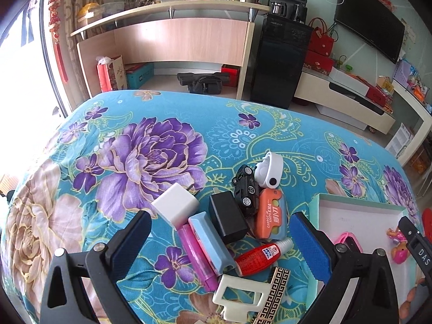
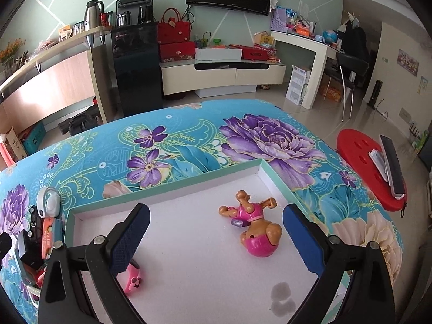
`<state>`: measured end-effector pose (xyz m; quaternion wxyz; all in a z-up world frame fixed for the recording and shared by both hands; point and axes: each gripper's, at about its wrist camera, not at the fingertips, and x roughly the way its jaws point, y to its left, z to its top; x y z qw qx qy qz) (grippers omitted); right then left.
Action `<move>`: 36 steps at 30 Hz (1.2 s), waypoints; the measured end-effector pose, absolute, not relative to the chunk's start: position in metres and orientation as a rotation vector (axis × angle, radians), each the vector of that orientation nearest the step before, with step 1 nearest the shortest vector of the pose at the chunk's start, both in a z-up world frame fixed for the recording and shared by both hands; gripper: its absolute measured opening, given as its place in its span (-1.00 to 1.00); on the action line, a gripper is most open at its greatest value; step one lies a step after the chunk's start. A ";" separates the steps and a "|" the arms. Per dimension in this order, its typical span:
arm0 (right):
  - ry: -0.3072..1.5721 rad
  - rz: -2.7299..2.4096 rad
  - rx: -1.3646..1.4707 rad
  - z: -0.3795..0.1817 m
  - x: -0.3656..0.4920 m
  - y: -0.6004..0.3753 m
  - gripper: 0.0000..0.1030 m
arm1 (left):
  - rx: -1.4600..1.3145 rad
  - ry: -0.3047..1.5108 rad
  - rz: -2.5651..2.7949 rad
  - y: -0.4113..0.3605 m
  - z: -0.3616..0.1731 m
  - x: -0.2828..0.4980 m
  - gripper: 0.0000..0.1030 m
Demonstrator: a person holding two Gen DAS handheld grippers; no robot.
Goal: Organize rigid objects
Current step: 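Release the pink watch band into the tray with the left gripper, then grasp the white plastic clip with the left gripper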
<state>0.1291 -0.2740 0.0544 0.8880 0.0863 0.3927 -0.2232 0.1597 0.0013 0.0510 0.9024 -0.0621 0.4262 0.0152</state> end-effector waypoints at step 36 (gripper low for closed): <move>1.117 -0.129 0.162 0.023 0.134 -0.180 0.92 | -0.139 1.071 -0.079 0.016 0.004 0.123 1.00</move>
